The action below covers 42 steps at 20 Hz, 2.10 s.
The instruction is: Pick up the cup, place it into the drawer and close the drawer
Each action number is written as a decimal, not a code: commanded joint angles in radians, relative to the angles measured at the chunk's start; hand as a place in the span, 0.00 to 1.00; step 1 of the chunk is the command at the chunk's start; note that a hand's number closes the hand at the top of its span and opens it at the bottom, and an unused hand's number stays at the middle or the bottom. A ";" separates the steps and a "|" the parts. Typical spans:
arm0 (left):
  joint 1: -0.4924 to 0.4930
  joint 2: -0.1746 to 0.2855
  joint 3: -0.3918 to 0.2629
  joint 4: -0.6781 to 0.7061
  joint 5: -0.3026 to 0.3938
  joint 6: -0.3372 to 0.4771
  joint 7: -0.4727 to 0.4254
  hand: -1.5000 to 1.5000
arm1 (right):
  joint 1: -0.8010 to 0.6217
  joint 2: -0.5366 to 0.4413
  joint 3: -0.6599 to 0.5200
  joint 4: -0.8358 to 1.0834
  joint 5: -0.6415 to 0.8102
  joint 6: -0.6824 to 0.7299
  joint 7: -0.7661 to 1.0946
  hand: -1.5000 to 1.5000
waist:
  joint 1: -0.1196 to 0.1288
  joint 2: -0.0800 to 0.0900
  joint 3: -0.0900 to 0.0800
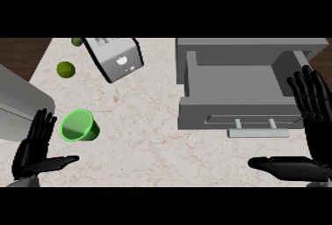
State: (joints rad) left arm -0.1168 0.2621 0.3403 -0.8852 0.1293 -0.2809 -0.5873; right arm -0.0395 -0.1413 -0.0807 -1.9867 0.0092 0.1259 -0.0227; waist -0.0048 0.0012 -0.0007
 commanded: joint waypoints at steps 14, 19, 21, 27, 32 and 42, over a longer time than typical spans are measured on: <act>-0.309 0.094 0.045 0.662 -0.080 -0.009 -0.395 0.00 | -0.021 0.031 0.039 0.018 0.034 0.008 -0.016 0.00 | -0.016 0.006 -0.003; -0.289 0.125 0.036 0.690 -0.096 -0.041 -0.446 0.00 | -0.022 0.023 0.014 0.027 0.006 0.019 -0.004 0.00 | -0.015 0.006 -0.002; -0.312 0.099 0.048 0.706 -0.090 -0.014 -0.454 0.00 | -0.058 0.002 -0.014 0.045 -0.016 0.032 -0.013 0.00 | -0.026 0.011 -0.005; -0.324 0.080 0.034 0.712 -0.101 -0.042 -0.459 0.00 | -0.017 -0.019 -0.033 0.018 -0.044 0.066 -0.011 0.00 | -0.026 0.009 -0.004; -0.354 0.056 0.032 0.698 -0.093 -0.087 -0.441 0.00 | -0.066 0.040 0.035 0.043 0.036 -0.003 0.025 0.00 | -0.018 0.010 -0.004; -0.326 0.011 0.032 0.671 -0.070 -0.217 -0.485 0.00 | -0.021 0.015 0.007 0.029 -0.024 0.052 0.001 0.00 | -0.022 0.008 -0.004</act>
State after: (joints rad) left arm -0.4635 0.3036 0.3756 -0.2090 0.0530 -0.3545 -0.9529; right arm -0.0862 -0.1272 -0.0771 -1.9503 -0.0027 0.1611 -0.0024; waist -0.0273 0.0108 -0.0048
